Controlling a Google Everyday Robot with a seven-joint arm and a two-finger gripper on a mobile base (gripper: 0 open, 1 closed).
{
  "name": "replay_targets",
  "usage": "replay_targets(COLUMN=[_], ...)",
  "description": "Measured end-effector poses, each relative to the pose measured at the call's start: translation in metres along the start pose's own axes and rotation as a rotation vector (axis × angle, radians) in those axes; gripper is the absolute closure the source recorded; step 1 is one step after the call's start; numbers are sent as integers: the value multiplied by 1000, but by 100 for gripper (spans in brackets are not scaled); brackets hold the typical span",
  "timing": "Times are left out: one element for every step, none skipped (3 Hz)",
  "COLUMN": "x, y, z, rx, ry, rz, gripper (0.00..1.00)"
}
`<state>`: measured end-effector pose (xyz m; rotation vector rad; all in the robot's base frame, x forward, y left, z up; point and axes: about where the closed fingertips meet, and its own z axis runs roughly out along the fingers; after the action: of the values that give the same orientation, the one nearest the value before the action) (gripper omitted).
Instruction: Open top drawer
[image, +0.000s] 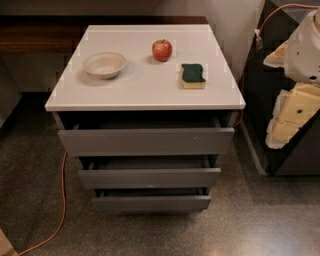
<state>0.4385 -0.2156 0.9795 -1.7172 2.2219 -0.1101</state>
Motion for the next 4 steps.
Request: replay_targets(x=[-8, -16, -24, -22], y=[1, 3, 5, 11], z=[11, 34, 63, 96], rx=[14, 22, 15, -17], ry=[-7, -7, -39, -78], rz=[-1, 11, -10, -44], gripper=[0, 0, 0, 0])
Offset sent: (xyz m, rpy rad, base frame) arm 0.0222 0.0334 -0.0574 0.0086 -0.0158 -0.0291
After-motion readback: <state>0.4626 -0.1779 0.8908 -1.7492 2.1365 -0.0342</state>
